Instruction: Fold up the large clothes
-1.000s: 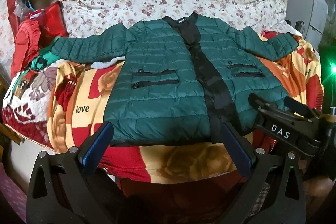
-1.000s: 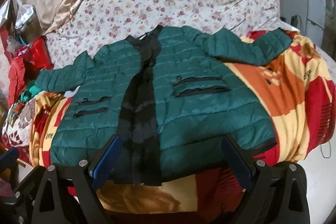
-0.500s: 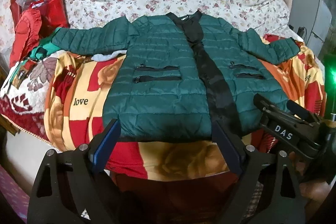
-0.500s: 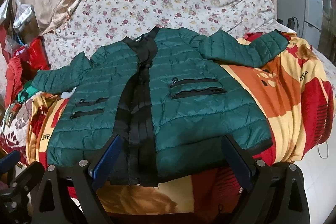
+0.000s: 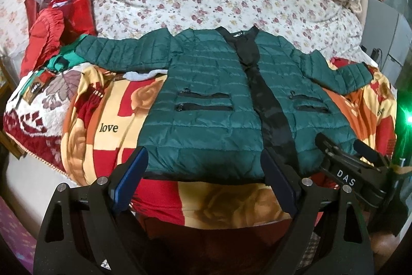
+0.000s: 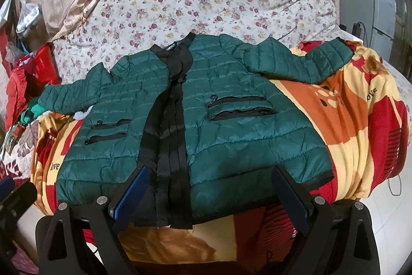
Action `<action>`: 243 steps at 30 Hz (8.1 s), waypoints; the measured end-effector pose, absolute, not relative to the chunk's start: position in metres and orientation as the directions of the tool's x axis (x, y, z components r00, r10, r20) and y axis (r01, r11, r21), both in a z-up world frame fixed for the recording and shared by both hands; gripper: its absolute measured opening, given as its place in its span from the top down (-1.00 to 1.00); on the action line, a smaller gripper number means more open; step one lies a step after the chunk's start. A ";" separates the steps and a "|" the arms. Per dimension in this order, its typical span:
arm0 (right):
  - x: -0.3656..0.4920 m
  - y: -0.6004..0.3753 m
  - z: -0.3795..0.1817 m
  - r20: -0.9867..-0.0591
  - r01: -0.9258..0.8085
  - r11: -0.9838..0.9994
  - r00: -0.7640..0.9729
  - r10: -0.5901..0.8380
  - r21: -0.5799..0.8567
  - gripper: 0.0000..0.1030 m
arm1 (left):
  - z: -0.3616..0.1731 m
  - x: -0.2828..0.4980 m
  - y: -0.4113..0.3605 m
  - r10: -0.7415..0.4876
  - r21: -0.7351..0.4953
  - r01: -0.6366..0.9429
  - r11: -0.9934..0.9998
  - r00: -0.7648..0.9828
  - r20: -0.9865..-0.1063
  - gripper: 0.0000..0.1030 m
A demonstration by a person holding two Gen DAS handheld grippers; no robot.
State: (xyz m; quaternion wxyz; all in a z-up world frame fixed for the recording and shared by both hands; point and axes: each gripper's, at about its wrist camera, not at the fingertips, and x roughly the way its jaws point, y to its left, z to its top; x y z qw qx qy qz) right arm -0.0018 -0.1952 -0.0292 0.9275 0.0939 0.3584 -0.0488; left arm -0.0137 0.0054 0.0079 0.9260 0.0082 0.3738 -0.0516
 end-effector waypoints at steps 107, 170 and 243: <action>-0.001 -0.180 -0.045 -0.700 0.046 0.993 0.713 0.041 0.105 -0.84 | 0.007 -0.008 0.023 -0.032 -0.038 0.008 0.999 0.720 -0.693 -0.74; 0.189 -0.138 -0.104 -0.689 -0.087 0.989 0.711 0.143 0.115 -0.91 | -0.032 0.357 0.268 0.460 0.104 -0.585 0.805 0.504 -0.731 -0.74; 0.195 -0.142 -0.107 -0.706 -0.127 0.979 0.678 0.201 0.158 -1.00 | 0.034 0.218 -0.038 -0.060 0.040 0.124 0.991 0.705 -0.707 0.01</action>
